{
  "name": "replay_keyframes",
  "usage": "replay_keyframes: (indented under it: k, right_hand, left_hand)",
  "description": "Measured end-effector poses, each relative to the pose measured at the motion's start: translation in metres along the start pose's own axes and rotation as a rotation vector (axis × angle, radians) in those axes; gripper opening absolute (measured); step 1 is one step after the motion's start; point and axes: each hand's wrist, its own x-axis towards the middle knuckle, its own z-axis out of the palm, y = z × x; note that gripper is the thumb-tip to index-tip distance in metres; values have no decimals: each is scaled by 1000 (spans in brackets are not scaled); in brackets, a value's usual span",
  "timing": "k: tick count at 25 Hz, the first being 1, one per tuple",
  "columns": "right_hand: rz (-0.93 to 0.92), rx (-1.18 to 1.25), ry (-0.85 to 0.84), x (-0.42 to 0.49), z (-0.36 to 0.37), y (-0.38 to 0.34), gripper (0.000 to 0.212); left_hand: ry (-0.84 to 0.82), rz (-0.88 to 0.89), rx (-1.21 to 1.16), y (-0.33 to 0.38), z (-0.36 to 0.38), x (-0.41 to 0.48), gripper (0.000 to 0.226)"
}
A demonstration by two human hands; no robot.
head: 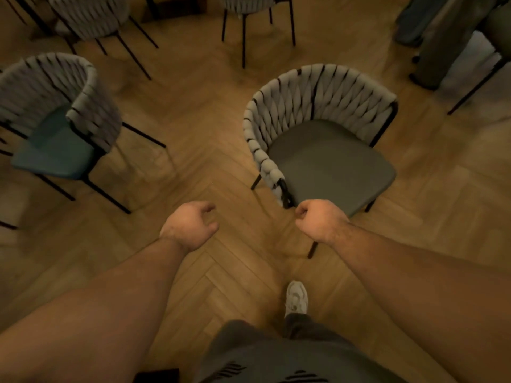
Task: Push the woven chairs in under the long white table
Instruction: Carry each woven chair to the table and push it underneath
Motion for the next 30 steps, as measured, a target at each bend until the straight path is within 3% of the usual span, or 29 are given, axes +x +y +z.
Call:
replay_keyframes:
  k: [9, 17, 23, 27, 30]
  right_hand:
    - [43, 34, -20, 162, -76, -50, 37]
    - [274, 273, 49, 277, -99, -105, 39]
    - [409, 450, 58, 342, -102, -99, 44]
    - [425, 486, 23, 391, -117, -92, 48]
    - [447, 501, -24, 417, -129, -89, 51]
  left_hand:
    - [-54, 20, -20, -1, -67, 187, 52]
    - [-254, 294, 255, -11, -140, 399, 56]
    - [-392, 559, 507, 61, -151, 524, 67]
    - [-453, 638, 547, 102, -132, 586, 72]
    - [-494, 795, 596, 129, -121, 619, 70]
